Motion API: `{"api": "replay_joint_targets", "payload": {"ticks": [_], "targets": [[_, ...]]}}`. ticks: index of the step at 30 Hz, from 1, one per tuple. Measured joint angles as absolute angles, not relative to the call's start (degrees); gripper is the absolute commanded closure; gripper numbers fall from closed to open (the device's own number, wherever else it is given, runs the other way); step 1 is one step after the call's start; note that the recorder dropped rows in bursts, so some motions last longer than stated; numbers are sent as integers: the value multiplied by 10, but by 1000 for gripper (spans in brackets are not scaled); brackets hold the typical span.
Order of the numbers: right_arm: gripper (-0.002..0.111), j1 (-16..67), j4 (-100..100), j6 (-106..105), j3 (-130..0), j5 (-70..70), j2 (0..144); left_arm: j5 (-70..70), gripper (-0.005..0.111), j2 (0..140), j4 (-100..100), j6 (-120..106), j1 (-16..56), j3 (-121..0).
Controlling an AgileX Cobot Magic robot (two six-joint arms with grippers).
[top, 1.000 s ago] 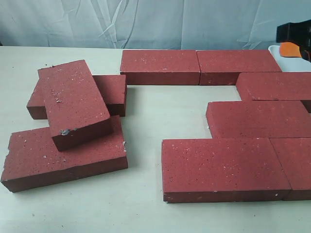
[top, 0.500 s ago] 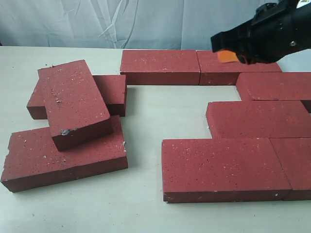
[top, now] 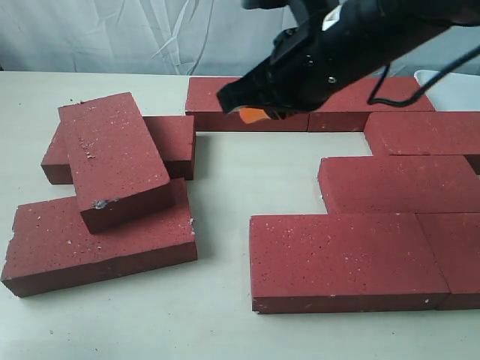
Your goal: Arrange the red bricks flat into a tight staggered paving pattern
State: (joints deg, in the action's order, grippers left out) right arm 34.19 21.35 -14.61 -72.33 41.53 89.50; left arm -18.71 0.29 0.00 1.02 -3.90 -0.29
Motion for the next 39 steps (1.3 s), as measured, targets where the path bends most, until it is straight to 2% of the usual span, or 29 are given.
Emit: {"api": "replay_joint_targets", "payload": {"ticks": [7,17,39], "targets": [[109,381,149,-111,-808,440,975,-187,107,3,0,10,-39,-3],[109,384,27,38,-872,463,1064,-187,107,3,0,10,-39,-3],[109,384,113,66,-888,378,1127,-187,107,3,0,10,-39,-3]]}}
